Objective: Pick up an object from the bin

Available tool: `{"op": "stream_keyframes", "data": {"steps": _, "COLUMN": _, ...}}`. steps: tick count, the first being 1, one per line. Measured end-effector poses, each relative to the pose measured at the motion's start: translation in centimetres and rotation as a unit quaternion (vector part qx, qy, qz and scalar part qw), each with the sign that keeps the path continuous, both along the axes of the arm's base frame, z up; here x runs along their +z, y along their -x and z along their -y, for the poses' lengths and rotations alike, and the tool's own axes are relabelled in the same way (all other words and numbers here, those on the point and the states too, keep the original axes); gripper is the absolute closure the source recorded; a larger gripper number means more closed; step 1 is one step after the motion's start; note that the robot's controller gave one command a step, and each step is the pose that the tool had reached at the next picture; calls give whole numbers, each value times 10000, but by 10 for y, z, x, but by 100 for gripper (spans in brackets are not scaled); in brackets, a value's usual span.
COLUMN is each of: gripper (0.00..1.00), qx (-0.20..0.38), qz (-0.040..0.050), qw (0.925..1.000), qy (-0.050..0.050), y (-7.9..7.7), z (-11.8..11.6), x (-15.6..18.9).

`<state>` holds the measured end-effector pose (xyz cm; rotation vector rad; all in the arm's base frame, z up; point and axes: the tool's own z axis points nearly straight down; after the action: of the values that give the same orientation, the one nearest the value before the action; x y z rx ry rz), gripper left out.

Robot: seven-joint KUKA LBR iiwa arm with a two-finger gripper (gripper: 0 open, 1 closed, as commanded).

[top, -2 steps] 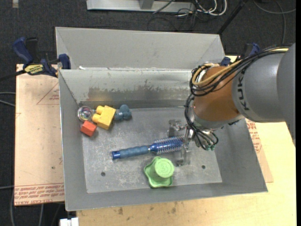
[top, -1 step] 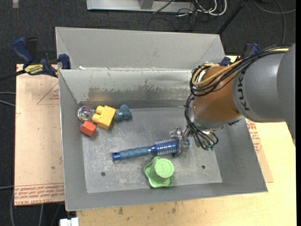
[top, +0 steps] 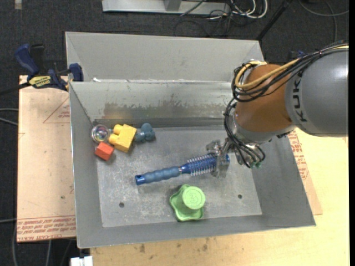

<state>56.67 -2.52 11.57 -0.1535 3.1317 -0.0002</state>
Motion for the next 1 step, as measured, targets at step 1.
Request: {"op": "stream_keyframes", "data": {"steps": 1, "gripper": 100, "qx": 5, "qz": -8, "qw": 10000, "qy": 2, "y": -1, "z": 0, "x": 31}}
